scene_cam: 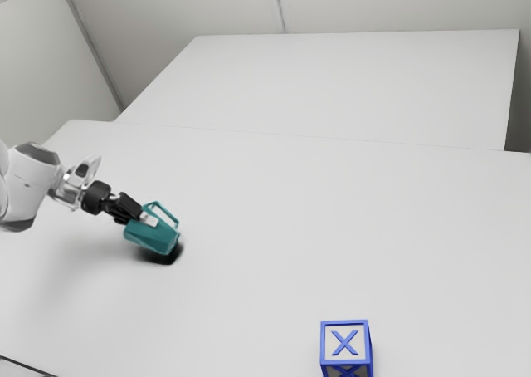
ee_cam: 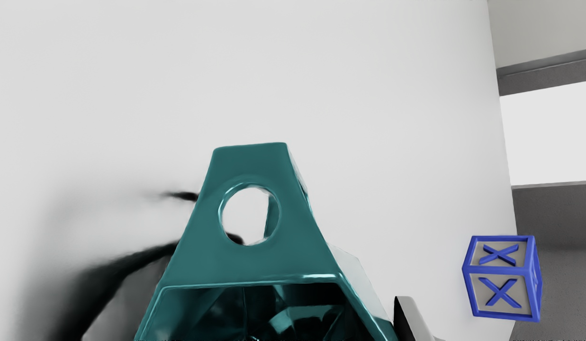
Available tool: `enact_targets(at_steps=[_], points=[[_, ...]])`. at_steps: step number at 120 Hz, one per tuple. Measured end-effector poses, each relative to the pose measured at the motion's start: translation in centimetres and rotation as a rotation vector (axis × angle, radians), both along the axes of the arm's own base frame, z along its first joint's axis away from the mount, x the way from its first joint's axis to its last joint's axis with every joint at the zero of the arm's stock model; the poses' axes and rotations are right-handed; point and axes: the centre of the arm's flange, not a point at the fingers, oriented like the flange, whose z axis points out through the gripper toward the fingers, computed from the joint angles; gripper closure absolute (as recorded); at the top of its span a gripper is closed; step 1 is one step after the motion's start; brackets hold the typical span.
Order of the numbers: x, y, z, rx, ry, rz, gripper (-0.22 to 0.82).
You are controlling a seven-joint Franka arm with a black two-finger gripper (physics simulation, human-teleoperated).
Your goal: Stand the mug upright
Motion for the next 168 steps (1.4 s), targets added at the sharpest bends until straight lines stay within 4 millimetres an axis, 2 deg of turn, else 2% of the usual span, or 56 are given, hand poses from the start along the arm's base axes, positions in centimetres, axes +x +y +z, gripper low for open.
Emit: enact_targets(at_steps=[12, 22, 40, 52, 68, 88, 104, 120, 139, 168], points=[[0.8, -1.1, 1.2, 0.0, -0.027, -0.015, 0.74], [2.1, -2.5, 3.2, 0.016, -0.066, -0.044, 0.75], [4.6, -8.6, 8.4, 0.129, -0.164, -0.169, 0.76], [6.0, -12.1, 11.4, 0.289, -0.213, -0.276, 0.77], [8.2, -15.5, 13.4, 0.576, -0.233, -0.44, 0.77], [12.0, -17.8, 12.2, 0.82, -0.208, -0.55, 0.78], [13.0, -18.7, 10.8, 0.904, -0.175, -0.566, 0.78], [12.0, -19.6, 9.3, 0.955, -0.14, -0.573, 0.78], [9.1, -20.9, 8.5, 1.008, -0.147, -0.568, 0.78], [8.3, -21.0, 6.7, 1.049, -0.183, -0.487, 0.78]])
